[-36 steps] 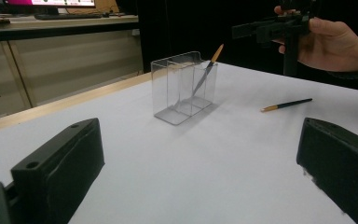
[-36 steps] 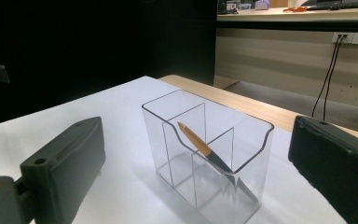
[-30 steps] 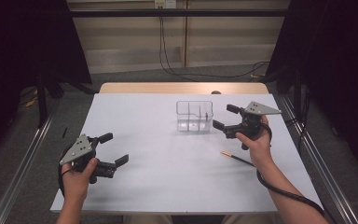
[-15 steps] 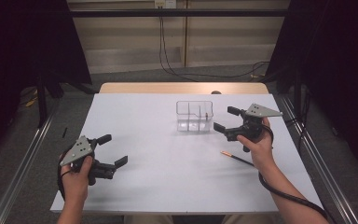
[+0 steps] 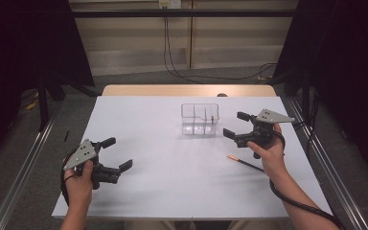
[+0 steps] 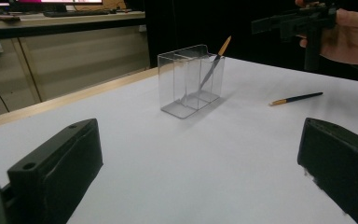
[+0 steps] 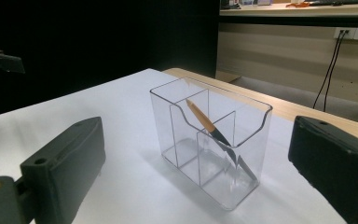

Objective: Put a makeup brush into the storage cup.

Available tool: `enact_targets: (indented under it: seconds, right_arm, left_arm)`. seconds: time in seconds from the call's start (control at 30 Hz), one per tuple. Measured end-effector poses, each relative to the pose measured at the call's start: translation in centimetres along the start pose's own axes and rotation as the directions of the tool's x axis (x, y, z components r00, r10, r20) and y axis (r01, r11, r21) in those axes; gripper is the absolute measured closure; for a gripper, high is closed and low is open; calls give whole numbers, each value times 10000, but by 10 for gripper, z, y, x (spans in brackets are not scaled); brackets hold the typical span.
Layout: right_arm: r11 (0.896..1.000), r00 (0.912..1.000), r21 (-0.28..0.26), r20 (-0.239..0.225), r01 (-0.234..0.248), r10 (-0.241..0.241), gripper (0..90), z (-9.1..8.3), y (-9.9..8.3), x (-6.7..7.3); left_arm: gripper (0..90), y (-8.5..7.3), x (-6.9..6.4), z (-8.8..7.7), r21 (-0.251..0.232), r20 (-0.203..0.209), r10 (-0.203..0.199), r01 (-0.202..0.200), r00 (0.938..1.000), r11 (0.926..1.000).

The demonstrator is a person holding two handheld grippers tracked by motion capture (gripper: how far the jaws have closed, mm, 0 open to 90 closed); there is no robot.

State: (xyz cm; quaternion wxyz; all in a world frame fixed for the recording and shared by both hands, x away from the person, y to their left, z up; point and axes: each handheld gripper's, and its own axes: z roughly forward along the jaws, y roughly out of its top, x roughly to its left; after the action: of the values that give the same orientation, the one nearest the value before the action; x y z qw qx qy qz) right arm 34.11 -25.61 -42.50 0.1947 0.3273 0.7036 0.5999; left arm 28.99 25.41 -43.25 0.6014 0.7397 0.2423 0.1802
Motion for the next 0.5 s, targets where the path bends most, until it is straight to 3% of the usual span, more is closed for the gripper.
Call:
enact_targets:
  seconds: [0.5]
  right_arm:
    - [9998,9998,118,-75,161,-160,38,-11,-2,4]
  left_arm:
    - [0,-1,-3,-1,-22,-12,82,-82,10000,10000]
